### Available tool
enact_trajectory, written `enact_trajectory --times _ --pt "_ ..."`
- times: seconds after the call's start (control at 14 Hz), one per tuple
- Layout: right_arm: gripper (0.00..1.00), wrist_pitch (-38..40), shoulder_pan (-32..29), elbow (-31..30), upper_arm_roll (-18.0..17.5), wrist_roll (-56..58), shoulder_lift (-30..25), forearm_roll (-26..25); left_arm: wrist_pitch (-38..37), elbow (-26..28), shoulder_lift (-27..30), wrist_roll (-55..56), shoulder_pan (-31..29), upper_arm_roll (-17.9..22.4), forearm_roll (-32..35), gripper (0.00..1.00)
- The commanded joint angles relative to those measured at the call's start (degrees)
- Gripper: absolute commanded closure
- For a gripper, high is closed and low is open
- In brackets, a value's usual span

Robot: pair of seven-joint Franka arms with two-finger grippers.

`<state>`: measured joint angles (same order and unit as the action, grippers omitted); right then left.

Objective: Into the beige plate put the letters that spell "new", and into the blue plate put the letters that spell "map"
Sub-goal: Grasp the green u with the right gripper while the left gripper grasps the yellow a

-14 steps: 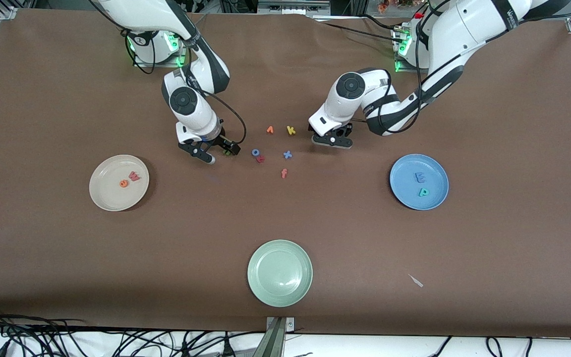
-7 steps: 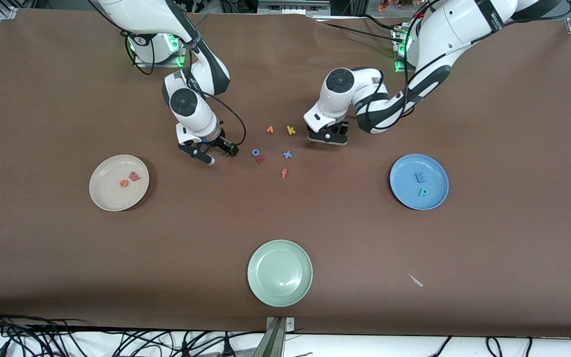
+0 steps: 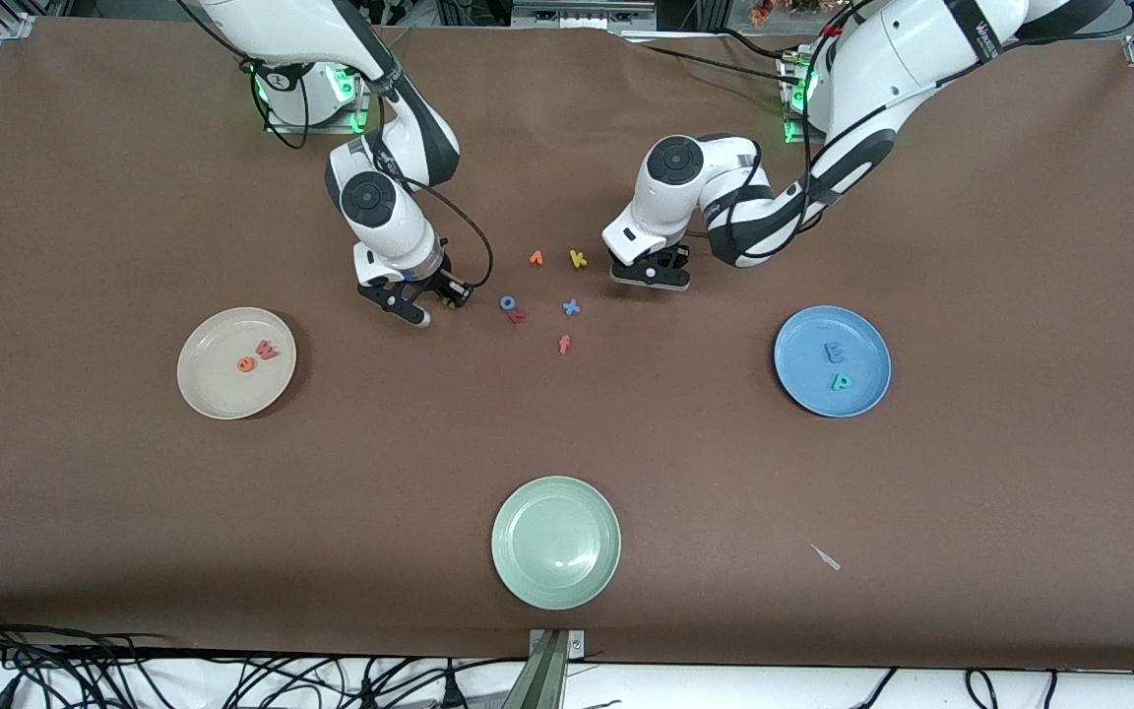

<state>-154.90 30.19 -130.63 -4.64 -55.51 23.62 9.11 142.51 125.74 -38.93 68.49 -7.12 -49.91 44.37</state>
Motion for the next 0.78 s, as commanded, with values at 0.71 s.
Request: enact_trajectory --times 0.71 --pt "1.0 26.91 0.13 10.31 11.38 20.39 -3.92 -10.96 -11.1 -4.53 2.37 -18.33 -22.64 -13.27 -1.12 0.89"
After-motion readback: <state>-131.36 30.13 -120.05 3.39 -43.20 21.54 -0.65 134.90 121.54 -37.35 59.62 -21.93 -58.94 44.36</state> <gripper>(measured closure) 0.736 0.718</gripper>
